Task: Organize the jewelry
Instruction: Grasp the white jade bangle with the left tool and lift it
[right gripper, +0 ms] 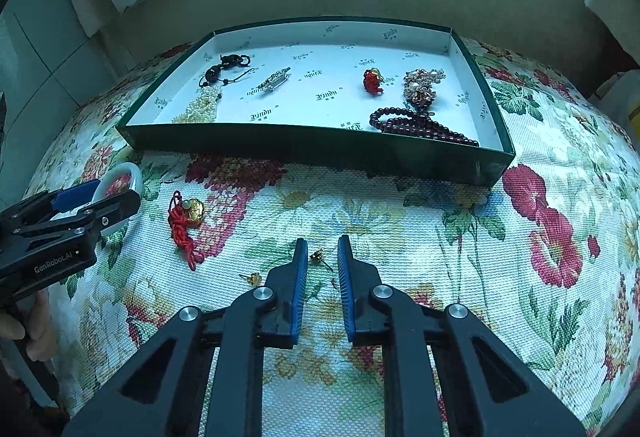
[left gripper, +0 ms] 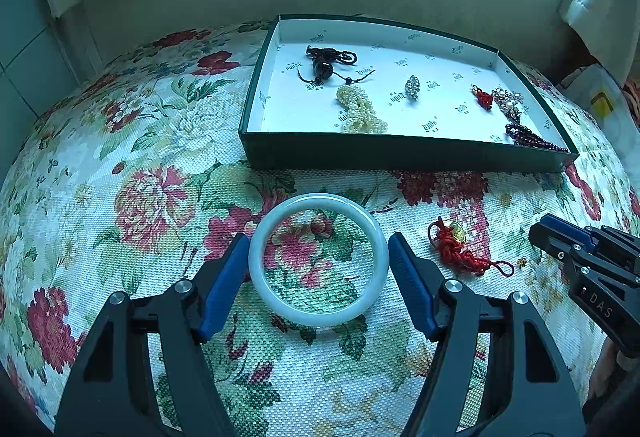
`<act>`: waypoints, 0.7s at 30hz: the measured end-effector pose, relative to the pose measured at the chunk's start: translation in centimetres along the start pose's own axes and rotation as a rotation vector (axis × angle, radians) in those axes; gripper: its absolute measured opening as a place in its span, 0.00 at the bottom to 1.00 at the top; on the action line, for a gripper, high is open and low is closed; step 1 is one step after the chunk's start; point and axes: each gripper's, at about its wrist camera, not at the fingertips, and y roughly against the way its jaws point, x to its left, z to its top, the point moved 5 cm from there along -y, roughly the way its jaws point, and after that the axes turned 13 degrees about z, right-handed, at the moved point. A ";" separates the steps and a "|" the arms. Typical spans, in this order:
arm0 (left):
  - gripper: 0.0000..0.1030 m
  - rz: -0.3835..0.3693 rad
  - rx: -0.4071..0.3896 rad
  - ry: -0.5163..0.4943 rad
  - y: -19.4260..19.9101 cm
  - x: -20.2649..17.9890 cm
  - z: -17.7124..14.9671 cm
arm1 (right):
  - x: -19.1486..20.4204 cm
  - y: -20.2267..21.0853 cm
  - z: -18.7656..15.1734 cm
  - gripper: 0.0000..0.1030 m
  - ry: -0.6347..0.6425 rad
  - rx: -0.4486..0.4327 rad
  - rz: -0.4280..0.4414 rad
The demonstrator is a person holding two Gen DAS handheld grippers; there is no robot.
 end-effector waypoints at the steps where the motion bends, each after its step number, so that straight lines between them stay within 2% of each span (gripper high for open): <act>1: 0.68 -0.001 -0.001 0.000 0.1 0.0 0.0 | 0.0 0.0 0.0 0.15 0.000 0.000 0.000; 4: 0.68 0.001 -0.007 0.004 0.2 0.3 0.1 | 0.1 0.0 -0.1 0.15 0.004 -0.001 -0.002; 6: 0.68 0.004 -0.005 0.008 0.2 0.4 0.1 | 0.1 -0.1 -0.2 0.10 0.006 -0.001 -0.001; 8: 0.68 0.005 -0.003 0.008 0.1 0.5 0.1 | 0.1 0.0 -0.3 0.09 0.005 -0.002 0.004; 21: 0.68 0.002 0.003 0.007 0.0 0.5 0.0 | -0.2 0.9 -0.4 0.07 -0.016 -0.023 -0.002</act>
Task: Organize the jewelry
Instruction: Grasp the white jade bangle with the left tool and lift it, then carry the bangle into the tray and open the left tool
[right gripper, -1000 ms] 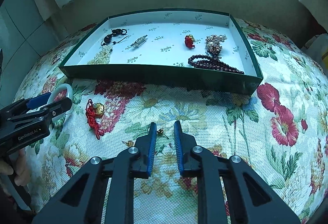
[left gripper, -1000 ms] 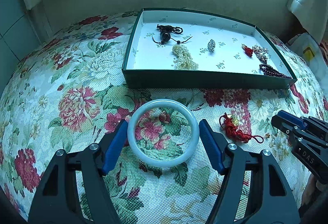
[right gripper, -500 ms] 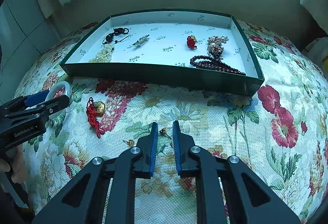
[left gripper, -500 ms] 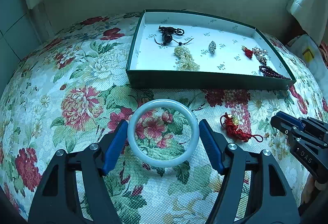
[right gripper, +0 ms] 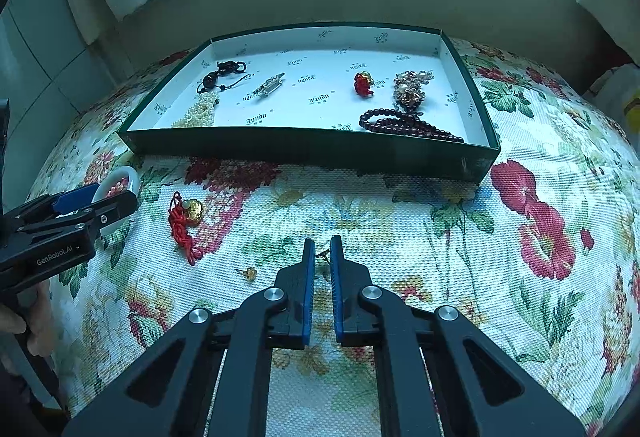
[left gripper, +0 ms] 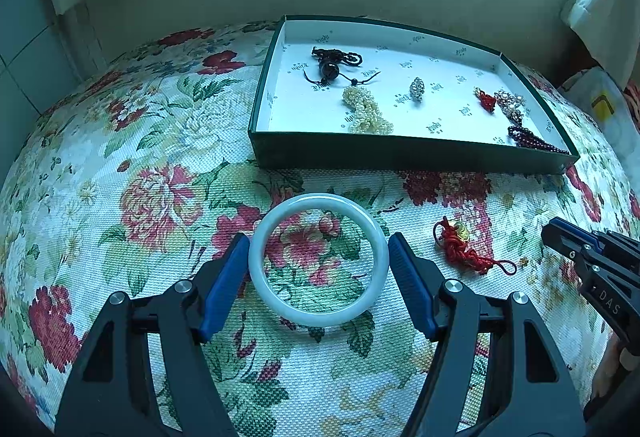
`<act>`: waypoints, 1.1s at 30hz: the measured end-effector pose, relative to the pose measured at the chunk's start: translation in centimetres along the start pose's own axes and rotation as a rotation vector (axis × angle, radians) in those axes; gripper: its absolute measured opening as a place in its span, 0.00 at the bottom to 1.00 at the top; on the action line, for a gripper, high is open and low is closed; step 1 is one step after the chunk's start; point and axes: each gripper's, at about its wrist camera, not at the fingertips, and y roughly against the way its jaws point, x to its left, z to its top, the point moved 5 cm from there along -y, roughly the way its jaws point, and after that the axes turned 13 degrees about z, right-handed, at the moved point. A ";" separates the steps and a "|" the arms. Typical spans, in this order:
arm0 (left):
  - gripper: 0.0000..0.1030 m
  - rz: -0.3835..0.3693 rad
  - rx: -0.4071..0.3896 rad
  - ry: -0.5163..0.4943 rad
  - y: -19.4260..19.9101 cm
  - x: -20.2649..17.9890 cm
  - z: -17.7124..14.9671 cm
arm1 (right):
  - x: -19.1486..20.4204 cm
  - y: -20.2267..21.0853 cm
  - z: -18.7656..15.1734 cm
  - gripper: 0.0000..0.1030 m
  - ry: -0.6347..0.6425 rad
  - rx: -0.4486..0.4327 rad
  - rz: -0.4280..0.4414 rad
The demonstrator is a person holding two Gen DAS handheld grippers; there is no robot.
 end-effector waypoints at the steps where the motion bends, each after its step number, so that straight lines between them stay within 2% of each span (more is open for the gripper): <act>1: 0.68 0.000 0.000 0.001 0.1 0.0 0.0 | 0.0 0.1 0.0 0.07 -0.001 -0.002 -0.001; 18: 0.68 -0.038 -0.057 0.005 3.0 -0.9 2.0 | 0.5 1.7 2.0 0.07 0.005 -0.049 0.026; 25: 0.68 -0.062 -0.095 0.002 3.7 -1.9 4.4 | 0.6 1.9 4.3 0.07 0.019 -0.080 0.040; 33: 0.68 -0.077 -0.137 -0.007 3.1 -3.9 8.5 | -0.9 1.4 8.6 0.07 0.019 -0.132 0.035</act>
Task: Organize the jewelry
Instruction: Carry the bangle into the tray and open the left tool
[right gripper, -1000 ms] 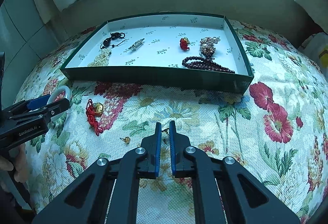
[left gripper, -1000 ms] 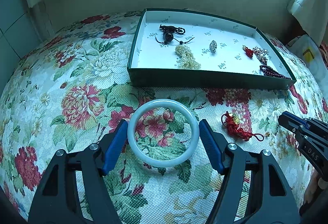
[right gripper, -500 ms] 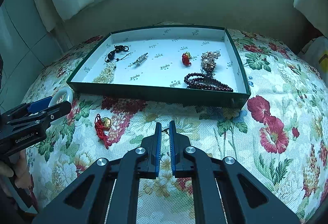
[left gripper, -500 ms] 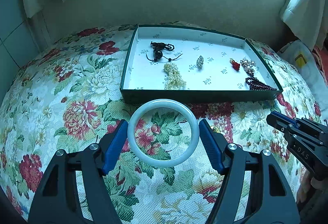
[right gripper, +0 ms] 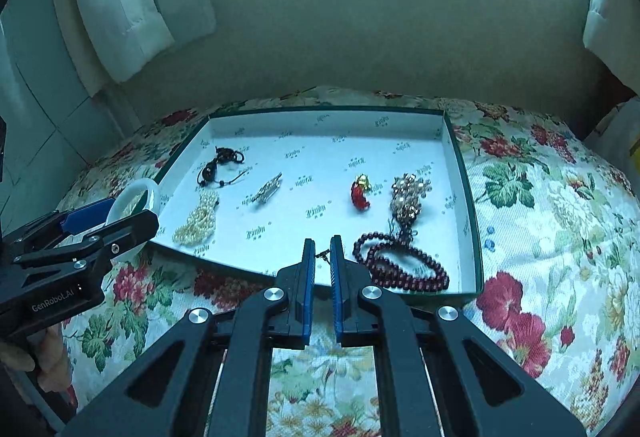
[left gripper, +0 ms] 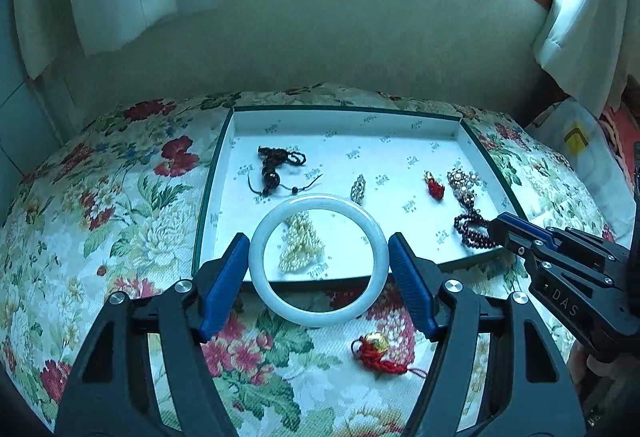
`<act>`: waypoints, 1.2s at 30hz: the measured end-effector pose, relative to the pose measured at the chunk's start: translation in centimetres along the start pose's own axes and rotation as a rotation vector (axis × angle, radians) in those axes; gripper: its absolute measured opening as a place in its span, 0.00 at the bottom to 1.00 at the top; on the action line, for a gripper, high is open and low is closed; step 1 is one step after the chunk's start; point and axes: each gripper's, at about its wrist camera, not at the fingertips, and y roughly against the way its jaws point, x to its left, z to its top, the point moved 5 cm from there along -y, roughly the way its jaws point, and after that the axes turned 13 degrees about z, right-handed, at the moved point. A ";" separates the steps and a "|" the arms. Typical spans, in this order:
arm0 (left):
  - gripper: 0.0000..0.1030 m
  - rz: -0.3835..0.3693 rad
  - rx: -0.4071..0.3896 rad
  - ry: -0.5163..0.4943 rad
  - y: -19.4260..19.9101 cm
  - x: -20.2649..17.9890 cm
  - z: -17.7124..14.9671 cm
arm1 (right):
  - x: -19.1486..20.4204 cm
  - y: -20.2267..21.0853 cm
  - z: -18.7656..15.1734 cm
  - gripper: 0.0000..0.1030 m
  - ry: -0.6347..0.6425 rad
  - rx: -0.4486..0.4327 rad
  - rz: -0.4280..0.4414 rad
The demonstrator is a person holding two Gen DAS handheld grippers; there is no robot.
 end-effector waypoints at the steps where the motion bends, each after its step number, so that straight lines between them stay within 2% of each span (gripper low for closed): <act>1: 0.68 0.000 -0.004 -0.003 -0.3 -0.3 0.6 | -0.2 -0.2 0.6 0.07 0.003 -0.006 -0.003; 8: 0.68 -0.002 -0.007 -0.023 -3.5 -2.2 3.9 | -1.7 -2.2 4.9 0.07 0.008 -0.039 -0.018; 18: 0.68 0.008 0.083 -0.010 -10.4 -3.8 7.2 | -5.2 -7.4 8.1 0.07 -0.016 0.007 -0.042; 26: 0.69 0.043 0.141 -0.030 -14.3 -4.7 8.1 | -7.3 -10.5 8.8 0.07 -0.042 0.073 -0.052; 36: 0.69 0.041 0.197 -0.031 -16.0 -4.9 7.5 | -8.3 -11.5 8.5 0.09 -0.072 0.108 -0.056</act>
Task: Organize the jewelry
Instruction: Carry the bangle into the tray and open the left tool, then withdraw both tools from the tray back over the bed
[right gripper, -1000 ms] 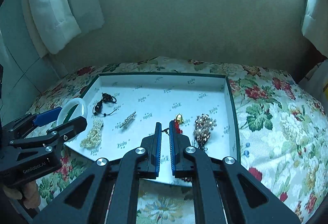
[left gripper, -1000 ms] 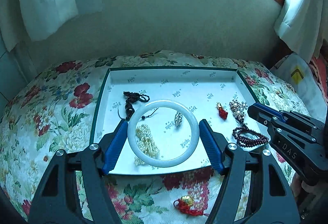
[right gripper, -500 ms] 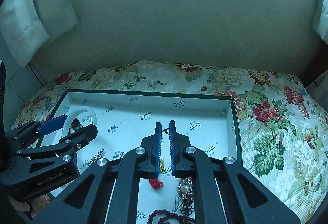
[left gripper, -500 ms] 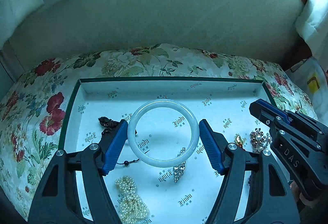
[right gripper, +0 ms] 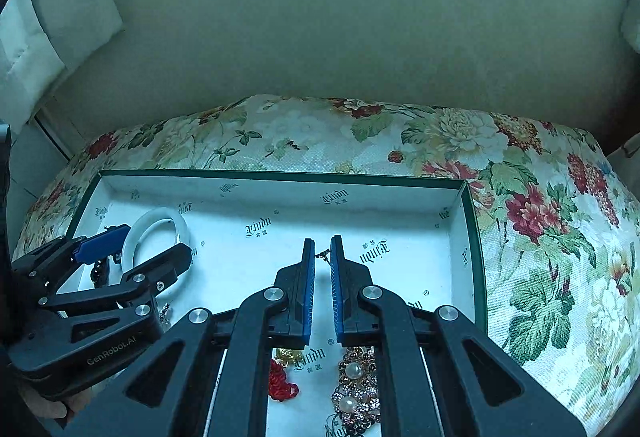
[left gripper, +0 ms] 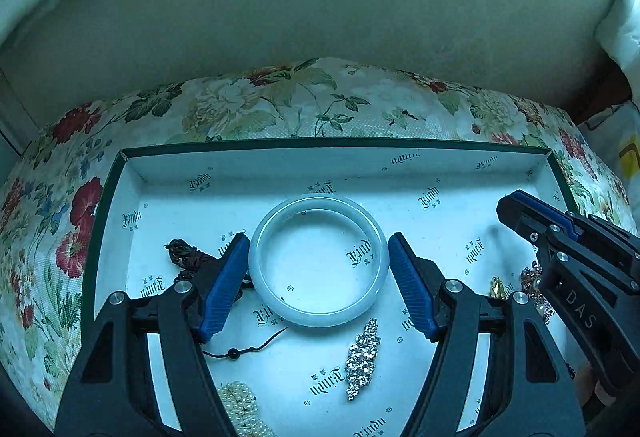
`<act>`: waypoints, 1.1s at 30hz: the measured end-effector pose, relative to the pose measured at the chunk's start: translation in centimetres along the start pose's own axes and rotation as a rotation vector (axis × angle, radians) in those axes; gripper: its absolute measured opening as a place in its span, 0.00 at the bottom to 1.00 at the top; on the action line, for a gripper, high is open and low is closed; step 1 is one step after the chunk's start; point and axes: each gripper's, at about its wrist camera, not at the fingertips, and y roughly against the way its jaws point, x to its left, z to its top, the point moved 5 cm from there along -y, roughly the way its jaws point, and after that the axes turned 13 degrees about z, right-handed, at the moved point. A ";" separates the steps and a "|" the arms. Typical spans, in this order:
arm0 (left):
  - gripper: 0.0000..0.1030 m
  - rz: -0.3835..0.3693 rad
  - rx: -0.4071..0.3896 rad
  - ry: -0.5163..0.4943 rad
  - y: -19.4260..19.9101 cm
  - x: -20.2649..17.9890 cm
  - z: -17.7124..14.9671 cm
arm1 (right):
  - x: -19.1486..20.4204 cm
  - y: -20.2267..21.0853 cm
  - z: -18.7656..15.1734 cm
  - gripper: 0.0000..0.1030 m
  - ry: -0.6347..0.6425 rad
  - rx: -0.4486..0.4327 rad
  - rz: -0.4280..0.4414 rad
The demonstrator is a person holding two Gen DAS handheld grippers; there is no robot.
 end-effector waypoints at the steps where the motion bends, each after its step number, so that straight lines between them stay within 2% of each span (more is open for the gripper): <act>1: 0.69 -0.001 0.005 0.002 -0.1 0.0 -0.1 | -0.1 -0.1 -0.1 0.09 -0.003 0.002 0.002; 5: 0.69 -0.002 0.019 0.011 -0.5 0.1 -0.3 | -0.4 -0.2 -0.1 0.12 -0.023 0.005 0.008; 8: 0.69 0.000 0.020 0.012 -0.6 0.2 -0.3 | -0.5 0.1 0.0 0.47 -0.030 -0.010 0.007; 11: 0.69 -0.004 0.022 0.016 -0.5 0.2 -0.2 | -0.4 0.5 0.2 0.48 -0.017 -0.032 -0.008; 21: 0.71 -0.014 -0.038 0.020 1.5 0.4 0.5 | 0.2 2.3 -0.1 0.48 -0.026 -0.083 0.001; 24: 0.78 -0.023 -0.049 0.021 2.3 0.5 0.5 | 0.4 3.1 -0.3 0.48 -0.022 -0.097 0.003; 28: 0.83 -0.028 -0.070 0.021 3.4 0.7 0.2 | 0.6 4.1 -0.8 0.48 -0.012 -0.114 -0.006; 33: 0.84 -0.036 -0.086 0.018 5.0 1.1 -0.7 | 0.7 5.8 -1.6 0.48 -0.022 -0.137 -0.002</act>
